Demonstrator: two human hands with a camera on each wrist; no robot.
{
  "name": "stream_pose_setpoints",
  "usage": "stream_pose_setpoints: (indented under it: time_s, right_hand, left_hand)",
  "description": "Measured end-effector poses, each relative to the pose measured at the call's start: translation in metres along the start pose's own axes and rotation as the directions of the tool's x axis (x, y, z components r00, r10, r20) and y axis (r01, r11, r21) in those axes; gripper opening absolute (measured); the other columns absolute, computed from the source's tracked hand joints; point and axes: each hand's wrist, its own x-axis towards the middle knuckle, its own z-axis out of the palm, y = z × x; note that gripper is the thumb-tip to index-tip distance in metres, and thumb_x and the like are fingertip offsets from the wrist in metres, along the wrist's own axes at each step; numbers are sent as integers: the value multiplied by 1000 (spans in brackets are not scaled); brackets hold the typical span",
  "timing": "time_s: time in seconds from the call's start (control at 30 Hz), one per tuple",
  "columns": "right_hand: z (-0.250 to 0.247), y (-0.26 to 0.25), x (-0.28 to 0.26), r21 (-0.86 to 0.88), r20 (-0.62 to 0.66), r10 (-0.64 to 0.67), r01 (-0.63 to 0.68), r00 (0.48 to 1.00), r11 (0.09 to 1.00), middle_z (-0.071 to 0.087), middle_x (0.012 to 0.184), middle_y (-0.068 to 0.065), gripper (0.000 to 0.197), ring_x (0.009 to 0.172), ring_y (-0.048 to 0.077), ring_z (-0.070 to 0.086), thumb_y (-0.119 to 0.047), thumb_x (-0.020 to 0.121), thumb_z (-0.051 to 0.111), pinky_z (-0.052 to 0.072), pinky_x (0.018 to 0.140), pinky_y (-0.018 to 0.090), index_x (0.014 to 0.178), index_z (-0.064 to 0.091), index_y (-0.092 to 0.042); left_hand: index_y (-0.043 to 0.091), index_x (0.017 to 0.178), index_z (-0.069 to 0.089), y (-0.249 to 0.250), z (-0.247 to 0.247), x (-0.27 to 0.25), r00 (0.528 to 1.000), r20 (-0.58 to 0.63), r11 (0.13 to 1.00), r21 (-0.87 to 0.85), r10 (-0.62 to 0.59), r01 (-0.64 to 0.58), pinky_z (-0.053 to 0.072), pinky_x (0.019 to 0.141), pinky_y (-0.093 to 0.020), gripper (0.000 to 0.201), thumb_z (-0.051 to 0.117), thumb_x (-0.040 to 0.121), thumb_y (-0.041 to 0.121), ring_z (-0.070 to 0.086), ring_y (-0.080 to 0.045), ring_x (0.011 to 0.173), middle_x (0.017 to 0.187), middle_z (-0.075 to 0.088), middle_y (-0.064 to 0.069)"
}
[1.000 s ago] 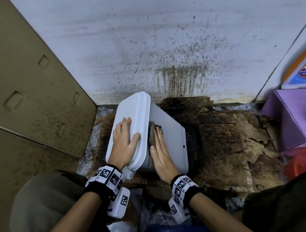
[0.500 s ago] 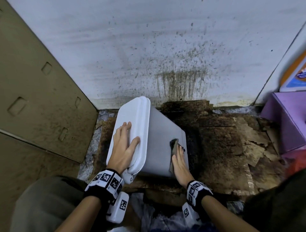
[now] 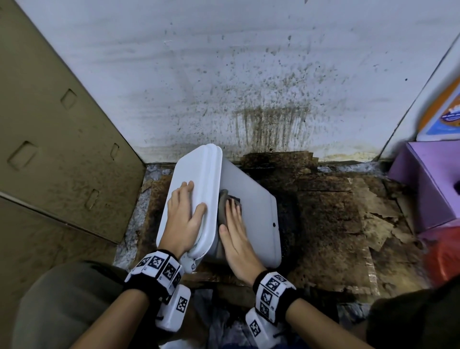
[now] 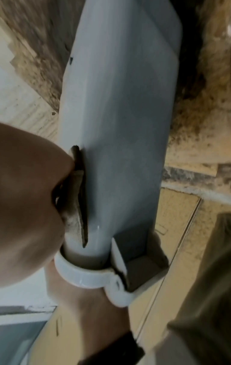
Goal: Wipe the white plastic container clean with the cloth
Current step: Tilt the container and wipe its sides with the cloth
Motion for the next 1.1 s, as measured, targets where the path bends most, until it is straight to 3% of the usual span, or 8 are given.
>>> stream_pose_setpoints:
  time_s: [0.13, 0.3, 0.43, 0.57, 0.7, 0.83, 1.0, 1.1]
  right_hand:
    - [-8, 15, -5, -58, 29, -25, 27, 999, 998, -17, 165, -19, 56, 151, -2, -16, -30, 110, 22, -7, 123, 23, 158, -8, -28]
    - [-19, 46, -5, -76, 39, 37, -34, 999, 997, -18, 162, -23, 55, 150, -6, -14, -31, 110, 21, -7, 121, 17, 155, -9, -33]
    - [-36, 91, -12, -41, 25, 296, -295, 955, 955, -21, 162, -11, 51, 153, 7, -16, -28, 111, 20, -11, 119, 18, 148, -14, -32]
    - [-40, 99, -7, 13, 41, 488, -489, 872, 872, -24, 165, -2, 58, 151, 10, -21, -31, 111, 18, -14, 118, 23, 157, -15, -18]
    - [-34, 81, 0, -23, 33, 480, -479, 877, 877, -17, 165, 6, 53, 153, 20, -19, -19, 111, 17, -12, 121, 31, 157, -6, -7]
    - [-26, 55, 11, 134, -51, 477, -468, 877, 874, -16, 167, 1, 60, 153, 15, -18, -24, 110, 25, -12, 121, 31, 158, -10, -18]
    - [-15, 17, 25, 190, -24, 368, -357, 930, 915, -17, 166, -6, 59, 152, 11, -20, -28, 110, 25, -11, 123, 34, 158, -8, -24]
    - [-10, -2, 29, 216, 15, 279, -275, 960, 937, -19, 166, -5, 57, 150, 8, -22, -26, 110, 22, -11, 124, 34, 158, -8, -25]
  left_hand:
    - [15, 154, 31, 0, 1, -2, 1000, -2, 1000, 0, 1, -1, 15, 117, -29, 54, 51, 104, 24, 19, -18, 150, 153, 31, -2]
    - [16, 152, 33, 0, -1, -3, 1000, -9, 1000, -25, 4, -4, 14, 116, -26, 53, 51, 104, 22, 19, -16, 150, 151, 32, 0]
    - [16, 152, 34, 1, -1, -4, 1000, -3, 1000, -30, -2, 2, 15, 116, -27, 57, 49, 99, 34, 21, -17, 149, 152, 32, 0]
    - [16, 151, 34, 2, 2, -2, 1000, -5, 1000, -18, 10, -10, 15, 116, -27, 57, 49, 98, 33, 22, -18, 148, 152, 33, -1]
    - [17, 152, 33, 2, 2, -1, 1000, 0, 1000, -9, -7, 7, 15, 116, -29, 66, 43, 92, 42, 22, -17, 148, 153, 32, -2]
    - [16, 152, 33, 6, 5, 0, 1000, 5, 1000, -10, 0, 0, 15, 117, -29, 66, 42, 92, 42, 21, -16, 148, 152, 32, -2]
    - [15, 153, 33, 5, 5, 1, 1000, -16, 1000, -2, -1, 1, 14, 115, -27, 55, 48, 103, 31, 20, -17, 148, 153, 32, -4]
    - [15, 153, 32, 2, 5, 1, 1000, -11, 1000, -2, -3, 3, 16, 118, -32, 54, 49, 104, 27, 19, -20, 149, 154, 31, -4]
